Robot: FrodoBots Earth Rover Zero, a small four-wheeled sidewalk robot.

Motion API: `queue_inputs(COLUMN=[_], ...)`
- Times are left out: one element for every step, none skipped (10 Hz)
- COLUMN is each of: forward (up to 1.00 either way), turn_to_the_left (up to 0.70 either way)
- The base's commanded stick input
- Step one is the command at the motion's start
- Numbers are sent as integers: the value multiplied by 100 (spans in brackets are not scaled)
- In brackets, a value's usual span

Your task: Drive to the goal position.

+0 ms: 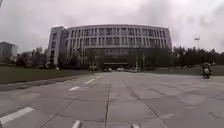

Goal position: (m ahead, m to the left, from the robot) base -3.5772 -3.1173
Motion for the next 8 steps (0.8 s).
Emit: queue_inputs(forward=[7,7,7,7,7,7,7,7], turn_to_the_left=[0,0,0,0,0,0,0,0])
